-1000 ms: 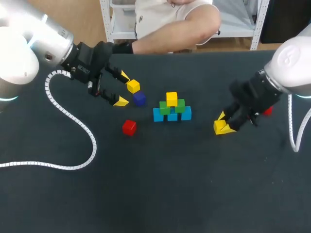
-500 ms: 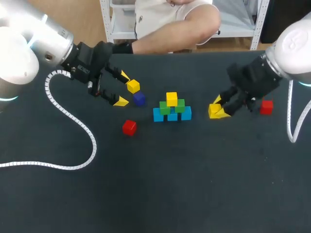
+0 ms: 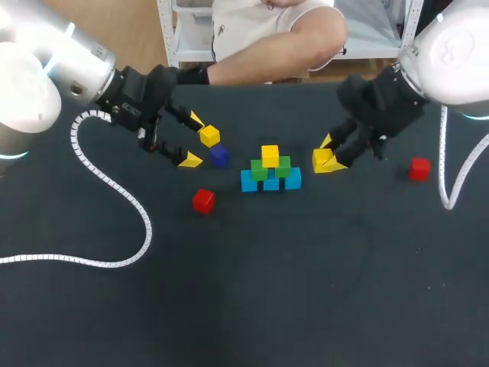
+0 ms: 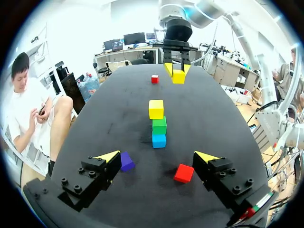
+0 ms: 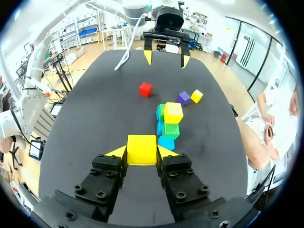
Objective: Place the blue cubes, place green cubes on the blue cubes, place the yellow cubes on the green cubes, then place the red cubes on the yellow cubes, and place purple cube on the red cubes.
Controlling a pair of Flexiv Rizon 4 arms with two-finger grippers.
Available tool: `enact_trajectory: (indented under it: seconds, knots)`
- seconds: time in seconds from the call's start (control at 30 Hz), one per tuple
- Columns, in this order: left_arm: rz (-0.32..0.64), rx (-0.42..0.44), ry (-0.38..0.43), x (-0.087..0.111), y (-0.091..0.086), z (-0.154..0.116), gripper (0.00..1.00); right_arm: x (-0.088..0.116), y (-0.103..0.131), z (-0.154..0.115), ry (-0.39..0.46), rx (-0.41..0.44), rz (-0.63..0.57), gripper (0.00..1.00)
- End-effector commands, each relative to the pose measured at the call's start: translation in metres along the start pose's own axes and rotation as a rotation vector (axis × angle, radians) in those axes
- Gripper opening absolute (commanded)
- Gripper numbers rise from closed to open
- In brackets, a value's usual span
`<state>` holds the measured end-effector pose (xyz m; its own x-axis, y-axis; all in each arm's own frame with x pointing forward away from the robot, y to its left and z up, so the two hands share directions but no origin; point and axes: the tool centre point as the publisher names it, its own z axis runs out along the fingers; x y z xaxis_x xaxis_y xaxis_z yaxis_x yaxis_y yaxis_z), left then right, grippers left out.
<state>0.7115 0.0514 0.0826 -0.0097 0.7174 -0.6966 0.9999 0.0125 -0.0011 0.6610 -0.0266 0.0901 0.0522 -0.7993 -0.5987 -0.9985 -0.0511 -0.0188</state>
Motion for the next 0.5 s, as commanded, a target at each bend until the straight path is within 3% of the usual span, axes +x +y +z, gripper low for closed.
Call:
enact_trajectory:
  seconds: [0.03, 0.5]
  knots:
    - [0.0, 0.005, 0.001, 0.0, 0.002, 0.0, 1.0, 0.0, -0.002, 0.0, -0.001, -0.003, 0.0, 0.0]
    - [0.0, 0.005, 0.001, 0.0, 0.002, 0.0, 1.0, -0.021, -0.013, 0.023, 0.0, -0.039, -0.02, 0.0]
